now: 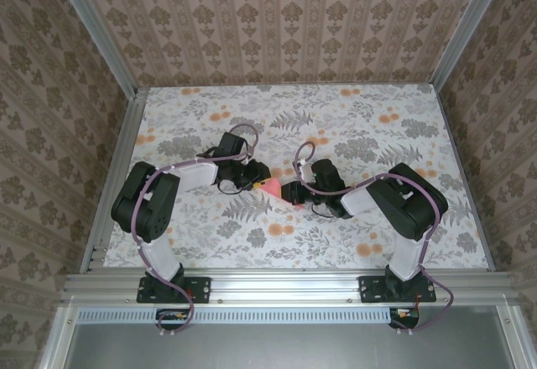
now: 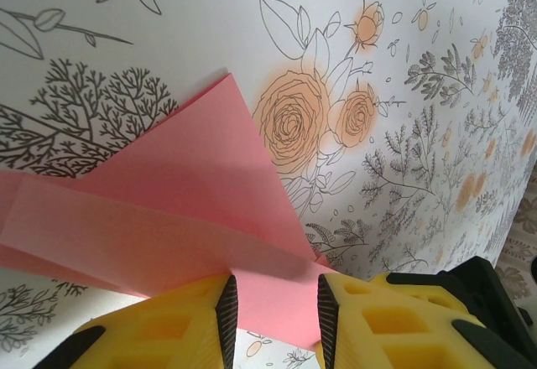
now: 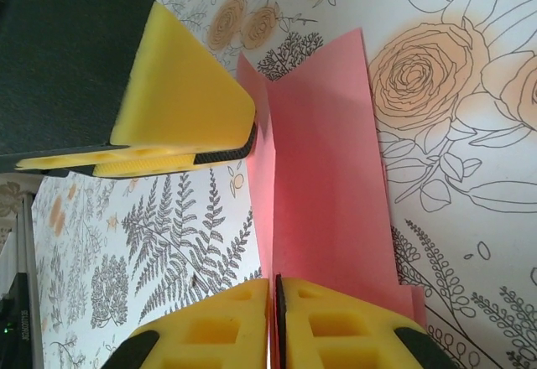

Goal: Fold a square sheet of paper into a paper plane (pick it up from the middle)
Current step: Fold the wing for the fifth time at the center of the table.

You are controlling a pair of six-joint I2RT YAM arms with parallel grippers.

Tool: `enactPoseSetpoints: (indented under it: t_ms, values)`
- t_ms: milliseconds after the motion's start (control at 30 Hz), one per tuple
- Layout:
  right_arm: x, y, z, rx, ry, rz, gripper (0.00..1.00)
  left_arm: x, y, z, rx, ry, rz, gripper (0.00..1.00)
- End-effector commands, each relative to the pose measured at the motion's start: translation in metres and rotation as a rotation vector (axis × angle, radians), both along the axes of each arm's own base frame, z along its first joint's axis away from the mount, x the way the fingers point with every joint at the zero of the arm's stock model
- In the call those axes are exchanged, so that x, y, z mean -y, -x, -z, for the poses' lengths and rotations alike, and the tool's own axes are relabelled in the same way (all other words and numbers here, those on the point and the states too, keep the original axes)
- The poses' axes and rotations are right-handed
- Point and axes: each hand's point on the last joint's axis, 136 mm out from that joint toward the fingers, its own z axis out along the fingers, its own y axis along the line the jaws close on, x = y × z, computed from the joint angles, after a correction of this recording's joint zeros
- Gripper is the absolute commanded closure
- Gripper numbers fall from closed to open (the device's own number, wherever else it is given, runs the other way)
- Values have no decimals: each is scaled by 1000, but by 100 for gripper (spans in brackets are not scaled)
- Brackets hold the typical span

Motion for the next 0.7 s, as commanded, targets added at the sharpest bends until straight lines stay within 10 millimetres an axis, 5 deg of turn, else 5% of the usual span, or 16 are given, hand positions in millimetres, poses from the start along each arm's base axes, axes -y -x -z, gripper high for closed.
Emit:
enactPoseSetpoints:
  t_ms: [0, 667]
  values:
    - [6, -3, 7, -15, 26, 28, 87, 10, -5, -19, 60, 37, 42, 65]
    - [11, -1, 26, -111, 53, 61, 86, 22, 1, -24, 94, 64, 83, 61]
